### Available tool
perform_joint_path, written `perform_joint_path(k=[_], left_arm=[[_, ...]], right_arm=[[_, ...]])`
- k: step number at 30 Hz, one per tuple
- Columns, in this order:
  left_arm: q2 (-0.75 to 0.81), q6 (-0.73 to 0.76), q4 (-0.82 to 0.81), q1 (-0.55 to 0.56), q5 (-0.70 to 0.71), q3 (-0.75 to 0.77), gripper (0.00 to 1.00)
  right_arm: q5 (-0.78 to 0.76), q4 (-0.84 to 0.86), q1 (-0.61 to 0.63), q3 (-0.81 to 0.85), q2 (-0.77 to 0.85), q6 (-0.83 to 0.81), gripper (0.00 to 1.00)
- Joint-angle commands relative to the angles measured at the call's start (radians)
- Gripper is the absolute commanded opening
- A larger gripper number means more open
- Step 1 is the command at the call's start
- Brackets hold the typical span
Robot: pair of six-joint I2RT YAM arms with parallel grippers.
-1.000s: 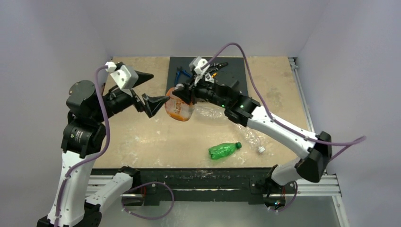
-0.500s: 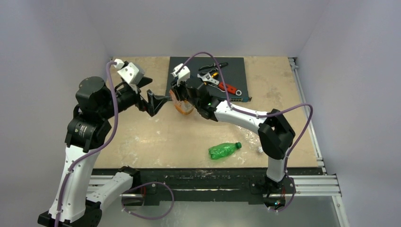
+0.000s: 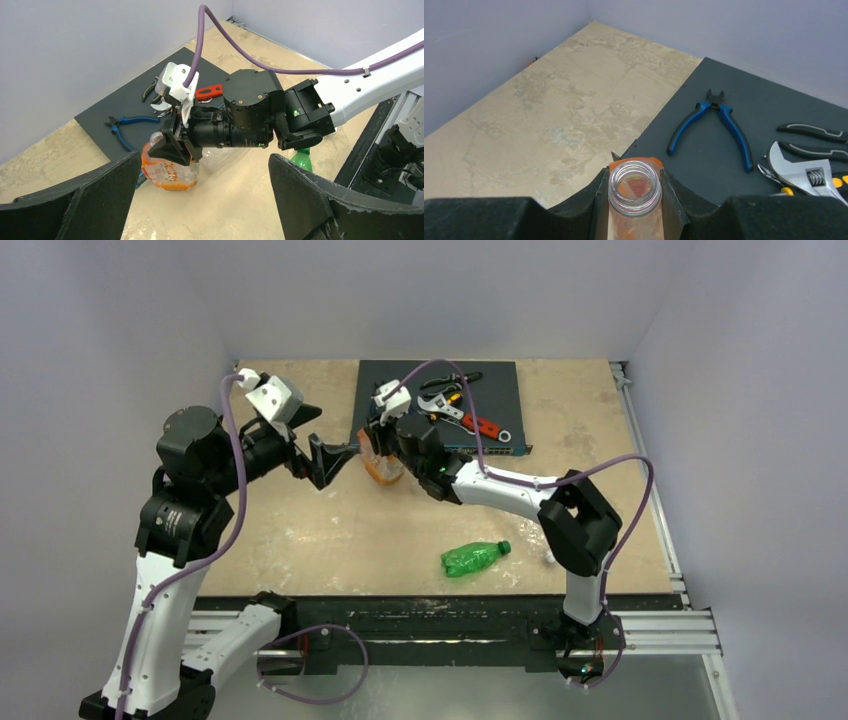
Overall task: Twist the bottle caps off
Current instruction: Place the plastic bottle at the center of the board.
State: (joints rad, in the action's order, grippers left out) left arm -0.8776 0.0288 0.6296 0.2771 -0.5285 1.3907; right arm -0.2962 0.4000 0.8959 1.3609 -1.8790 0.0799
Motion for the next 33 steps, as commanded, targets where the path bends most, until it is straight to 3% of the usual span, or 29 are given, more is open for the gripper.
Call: perform_joint_path(k=[1,4,12,21,24,33], left_arm=[[0.009,0.0,-0.051,-0.001,-0.033,-0.018,1.0],[0.02,-0.01,-0.085,-0.001,-0.042,-0.034,1.0],[0.034,0.006,-0.085,-0.001,-0.024,-0.042,1.0],[0.035,0.016,-0.094,-0.001,-0.036,-0.047,1.0],[0.038,0.008,-0.107,-0.001,-0.031,-0.056,1.0],[0.034,-0.007,-0.119,-0.001,-0.028,-0.059,1.0]], right_arm=[[0.036,0.049,0.003,-0.018,-0.014,0.05,0.03],[0.027,0.044,0.003,-0.014,-0.029,0.052,0.1],[-0.001,0.03,0.003,-0.001,-0.063,0.026,0.45],[-0.004,0.05,0.005,-0.049,-0.027,0.026,0.67],[-0.001,0.041,0.005,-0.046,-0.012,0.023,0.84],[-0.017,-0.06,0.006,0.02,0.066,0.012,0.98]])
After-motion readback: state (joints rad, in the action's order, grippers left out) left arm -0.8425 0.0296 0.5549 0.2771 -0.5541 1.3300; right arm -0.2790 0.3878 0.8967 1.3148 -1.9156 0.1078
